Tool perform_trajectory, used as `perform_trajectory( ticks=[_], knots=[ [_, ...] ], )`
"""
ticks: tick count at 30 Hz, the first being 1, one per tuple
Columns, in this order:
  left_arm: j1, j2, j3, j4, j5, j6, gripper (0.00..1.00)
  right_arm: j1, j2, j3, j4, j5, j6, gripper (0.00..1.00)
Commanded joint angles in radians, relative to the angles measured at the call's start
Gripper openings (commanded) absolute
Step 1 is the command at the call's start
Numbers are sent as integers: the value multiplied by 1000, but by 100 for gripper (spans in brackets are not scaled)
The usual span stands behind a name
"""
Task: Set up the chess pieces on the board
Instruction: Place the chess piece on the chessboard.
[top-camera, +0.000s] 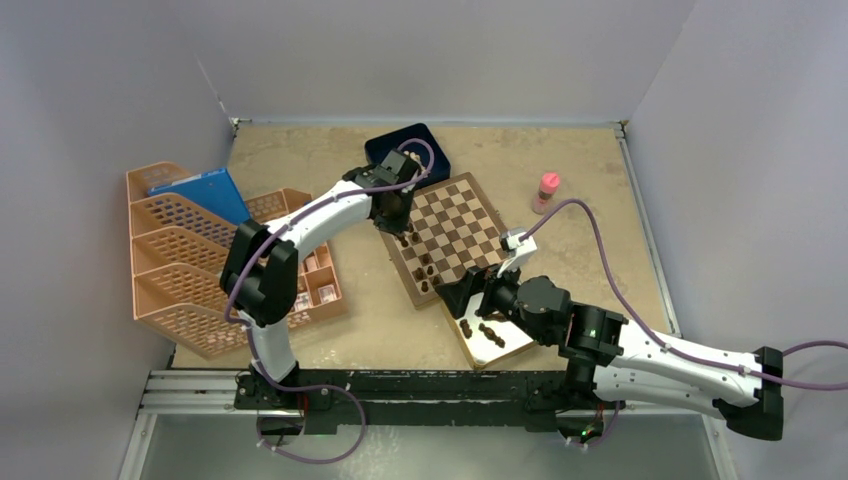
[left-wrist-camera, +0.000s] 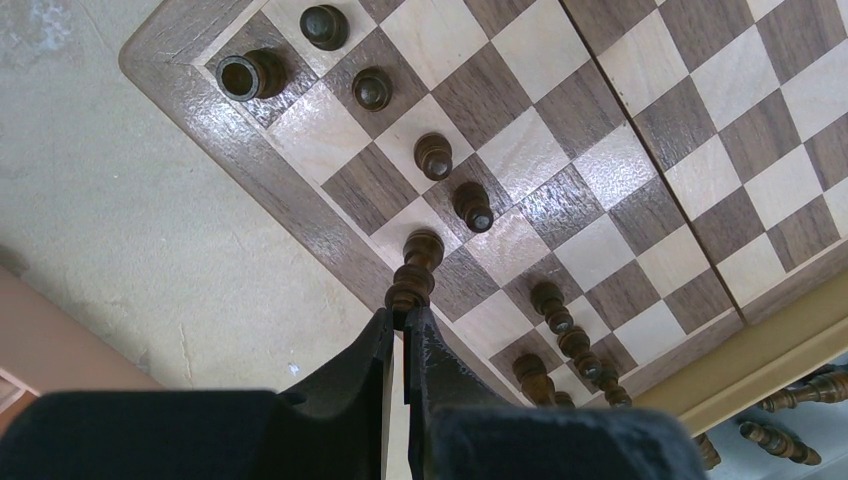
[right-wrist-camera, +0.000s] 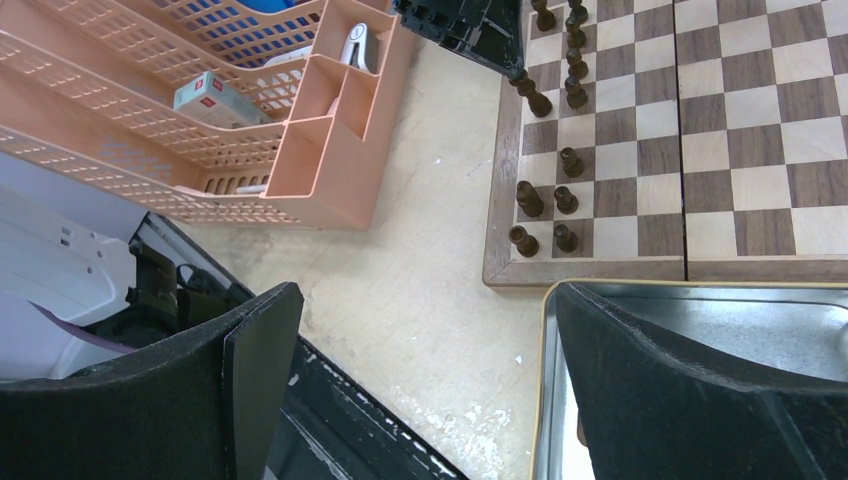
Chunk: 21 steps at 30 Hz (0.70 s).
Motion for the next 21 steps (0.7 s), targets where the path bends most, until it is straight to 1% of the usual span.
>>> perform_trajectory(
  ticks=[1, 13, 17, 21],
  knots=[
    [-8, -4, 39, -6, -30, 11, 1, 0, -6, 16, 25, 25, 0, 99],
    [-14, 8, 40, -5, -41, 11, 8, 0, -9, 12, 28, 24, -1, 99],
    [-21, 15, 47, -2, -39, 11, 14, 0, -1, 16, 33, 23, -8, 99],
    [-26, 21, 53, -2, -37, 19, 18, 0, 4, 14, 37, 21, -10, 99]
  ],
)
